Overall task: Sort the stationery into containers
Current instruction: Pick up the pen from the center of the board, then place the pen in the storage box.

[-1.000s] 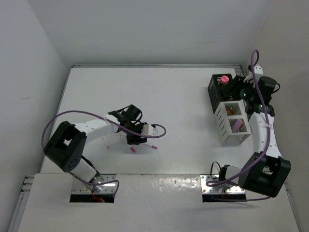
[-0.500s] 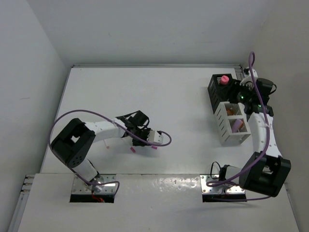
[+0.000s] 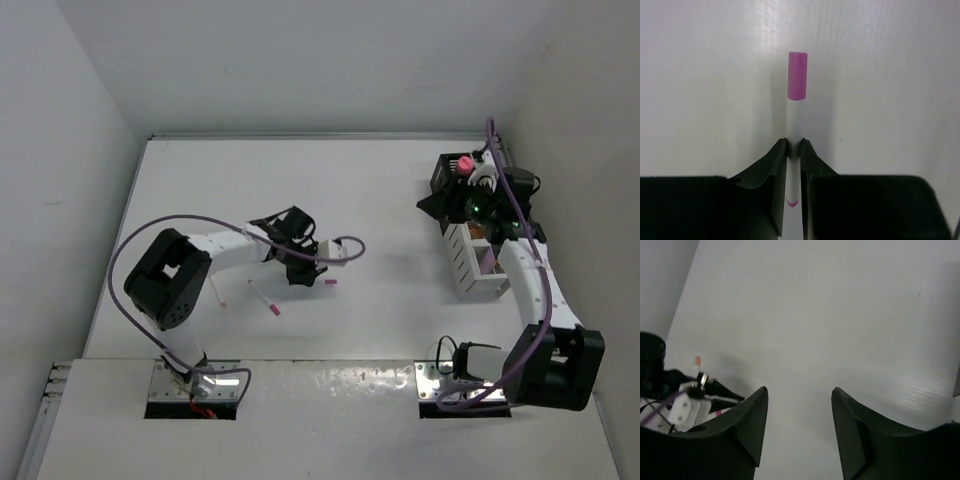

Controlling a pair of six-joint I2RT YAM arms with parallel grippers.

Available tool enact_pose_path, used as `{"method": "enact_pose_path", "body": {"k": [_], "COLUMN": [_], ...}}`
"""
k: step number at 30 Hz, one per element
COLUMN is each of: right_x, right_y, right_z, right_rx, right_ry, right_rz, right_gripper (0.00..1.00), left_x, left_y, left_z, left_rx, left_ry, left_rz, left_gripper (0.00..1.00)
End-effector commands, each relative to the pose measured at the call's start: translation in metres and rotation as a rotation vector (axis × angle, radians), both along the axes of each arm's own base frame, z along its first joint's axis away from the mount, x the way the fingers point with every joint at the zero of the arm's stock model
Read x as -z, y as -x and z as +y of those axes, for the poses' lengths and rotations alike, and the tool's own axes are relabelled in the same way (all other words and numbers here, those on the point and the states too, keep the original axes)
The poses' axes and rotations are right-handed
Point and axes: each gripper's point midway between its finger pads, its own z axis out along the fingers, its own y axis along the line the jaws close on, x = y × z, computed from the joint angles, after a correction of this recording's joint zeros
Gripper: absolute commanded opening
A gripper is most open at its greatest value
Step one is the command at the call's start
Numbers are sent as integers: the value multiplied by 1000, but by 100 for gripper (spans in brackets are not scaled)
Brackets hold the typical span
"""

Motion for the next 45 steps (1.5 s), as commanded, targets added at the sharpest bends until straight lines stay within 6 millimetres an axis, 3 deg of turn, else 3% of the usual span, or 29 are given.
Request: {"method": "enact_pose_path", "body": {"k": [1,4,5,9,10,11,18,24,34,40,45], "right_x": [-17,-22,-26,-34,-34,-37,-26,-15,-16,-14,-14], "right_y": [-1,-2,-3,-7,-2,-4,-8,-6,-8,-11,-10], "right_z": [14,30,39,60,78,82,120,140,170,175,175], "right_rx": [-7,-20,-38,-59,-96,-101,-170,-203,-270,-269,-269], "right_ry": [-53,-107,-122,-189,-208,-215,-232,-248,-277,-293,-285], "right_rz": [-36,-22,-31,-21,-5,-11,55,110,130,130,125], "right_gripper": [54,58,58,59,59,59,60,60,59,33,6], "left_x": [-59,-103,-127,-165,-173,-179,-188,-196,-194,-195,-197], "left_y": [-23,-45,-54,-66,-66,-69,-73,-75,-75,-71,-73], "left_z": [-28,-38,-44,-52,-55,-56,-61,-65,-70,-73,-73], "left_rx": [-97,-183,-226,-290,-307,-306,-304,-293,-283,-268,-269], "left_ry": [240,420,503,641,660,676,708,733,734,739,734], "left_rz": [115,128,118,176,207,196,226,204,208,214,203], "left_gripper": [0,0,0,0,0,0,0,0,0,0,3]}}
